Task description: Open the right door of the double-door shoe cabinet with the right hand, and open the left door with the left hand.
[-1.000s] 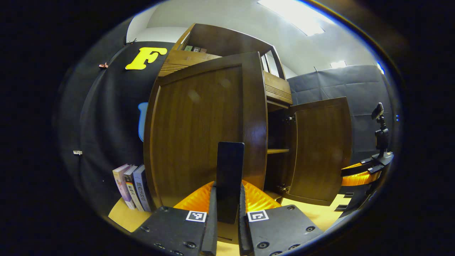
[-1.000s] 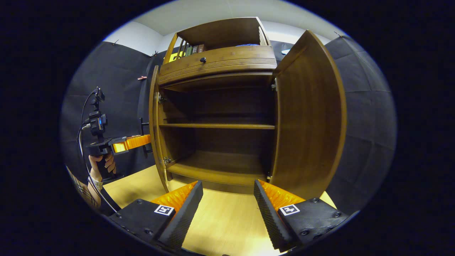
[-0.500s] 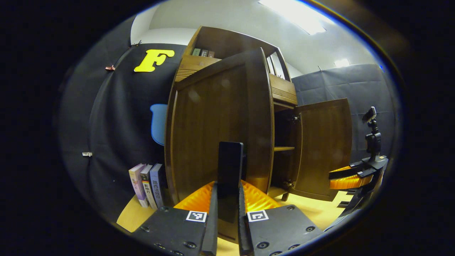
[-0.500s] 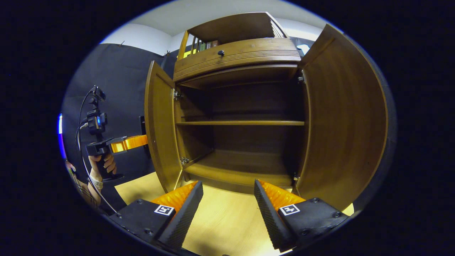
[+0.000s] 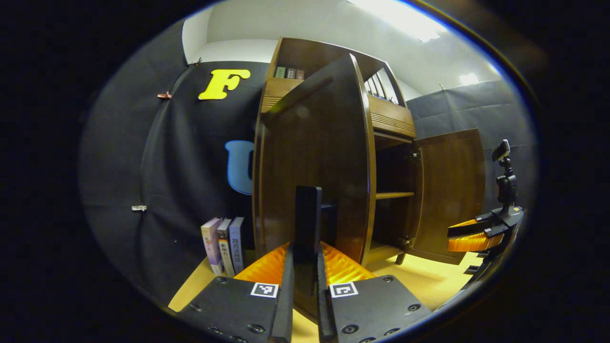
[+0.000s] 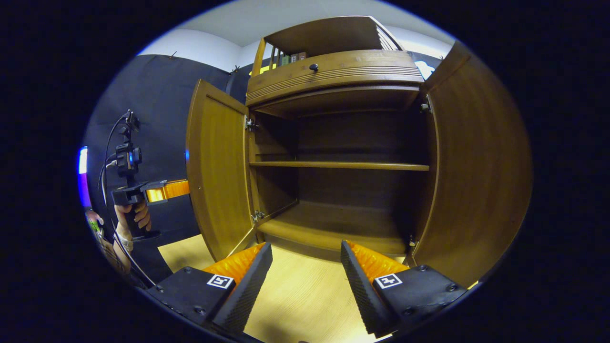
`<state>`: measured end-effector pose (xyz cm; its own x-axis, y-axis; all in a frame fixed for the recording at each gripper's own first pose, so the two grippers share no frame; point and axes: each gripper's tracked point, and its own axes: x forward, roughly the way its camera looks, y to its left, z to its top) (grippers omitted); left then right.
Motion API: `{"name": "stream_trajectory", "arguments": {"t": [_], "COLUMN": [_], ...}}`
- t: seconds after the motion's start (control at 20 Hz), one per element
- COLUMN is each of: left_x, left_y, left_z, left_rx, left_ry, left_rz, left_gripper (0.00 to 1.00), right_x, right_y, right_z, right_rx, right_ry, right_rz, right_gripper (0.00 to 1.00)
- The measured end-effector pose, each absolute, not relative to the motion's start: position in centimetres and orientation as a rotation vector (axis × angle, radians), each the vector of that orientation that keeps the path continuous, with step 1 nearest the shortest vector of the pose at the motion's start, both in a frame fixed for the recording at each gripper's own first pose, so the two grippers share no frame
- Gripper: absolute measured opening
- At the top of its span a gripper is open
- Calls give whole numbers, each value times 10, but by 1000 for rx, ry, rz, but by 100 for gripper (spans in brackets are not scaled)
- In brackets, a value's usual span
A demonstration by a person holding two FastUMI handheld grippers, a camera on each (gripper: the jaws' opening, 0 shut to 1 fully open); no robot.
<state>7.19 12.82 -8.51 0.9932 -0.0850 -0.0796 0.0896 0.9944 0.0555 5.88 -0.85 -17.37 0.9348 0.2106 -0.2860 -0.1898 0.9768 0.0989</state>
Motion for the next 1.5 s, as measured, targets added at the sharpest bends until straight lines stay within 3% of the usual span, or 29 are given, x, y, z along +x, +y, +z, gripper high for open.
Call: {"name": "stream_trajectory", "arguments": {"t": [0.3, 0.5, 0.55, 0.65, 0.7, 1.15, 1.5], "left_x": [50, 29, 24, 19, 17, -3, -29], "left_y": [160, 178, 174, 173, 175, 172, 117], "left_z": [-88, -70, -67, -66, -68, -66, -36], "left_rx": [149, 193, 187, 181, 184, 158, 150], "left_ry": [94, 50, 41, 38, 45, 47, -37], "left_rz": [38, 109, 97, 96, 103, 128, 100], "left_gripper": [25, 18, 12, 24, 18, 22, 25], "right_x": [62, 61, 60, 59, 55, 39, 8], "right_y": [9, 13, 15, 19, 17, 3, -11], "right_z": [-175, -174, -173, -172, -173, -172, -154], "right_rx": [67, 57, 59, 58, 57, 34, 15], "right_ry": [303, 306, 306, 306, 307, 305, 287], "right_rz": [245, 256, 260, 265, 267, 241, 212], "right_gripper": [92, 92, 92, 92, 92, 92, 92]}}
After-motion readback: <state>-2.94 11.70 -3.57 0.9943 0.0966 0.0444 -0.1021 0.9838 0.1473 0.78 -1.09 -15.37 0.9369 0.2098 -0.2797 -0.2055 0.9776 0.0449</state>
